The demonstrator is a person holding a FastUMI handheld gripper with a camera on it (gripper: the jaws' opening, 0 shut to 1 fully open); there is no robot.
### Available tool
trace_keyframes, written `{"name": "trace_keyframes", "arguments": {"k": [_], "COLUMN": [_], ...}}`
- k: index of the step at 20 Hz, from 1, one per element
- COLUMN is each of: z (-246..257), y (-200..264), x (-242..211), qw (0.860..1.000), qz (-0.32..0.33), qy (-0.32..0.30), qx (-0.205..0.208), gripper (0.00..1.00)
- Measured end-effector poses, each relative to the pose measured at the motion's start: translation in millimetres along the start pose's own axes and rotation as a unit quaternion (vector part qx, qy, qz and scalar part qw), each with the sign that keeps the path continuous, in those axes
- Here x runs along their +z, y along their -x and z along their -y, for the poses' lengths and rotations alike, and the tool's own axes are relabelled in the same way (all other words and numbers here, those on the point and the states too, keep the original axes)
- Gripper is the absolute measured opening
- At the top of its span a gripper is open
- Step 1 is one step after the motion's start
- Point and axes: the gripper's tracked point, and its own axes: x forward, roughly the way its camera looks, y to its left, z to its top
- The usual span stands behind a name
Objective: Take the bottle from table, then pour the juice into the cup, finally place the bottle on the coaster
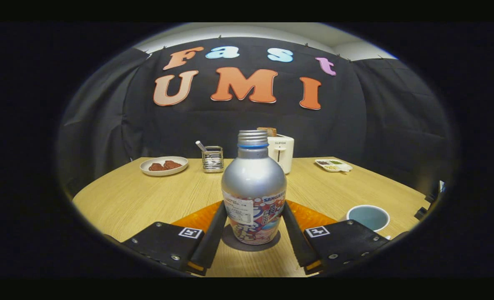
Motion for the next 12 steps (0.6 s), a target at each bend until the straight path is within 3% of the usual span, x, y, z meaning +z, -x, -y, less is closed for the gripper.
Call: {"name": "trace_keyframes", "arguments": {"k": [9,12], "z": [-4.2,-0.6], "y": [11.1,18.9], "x": [-0.1,6.9], "qw": [1.0,1.0], "qz": [0.017,0.027], "qy": [0.007,0.015], "qx": [0.006,0.0], "gripper": [0.79,0.9]}}
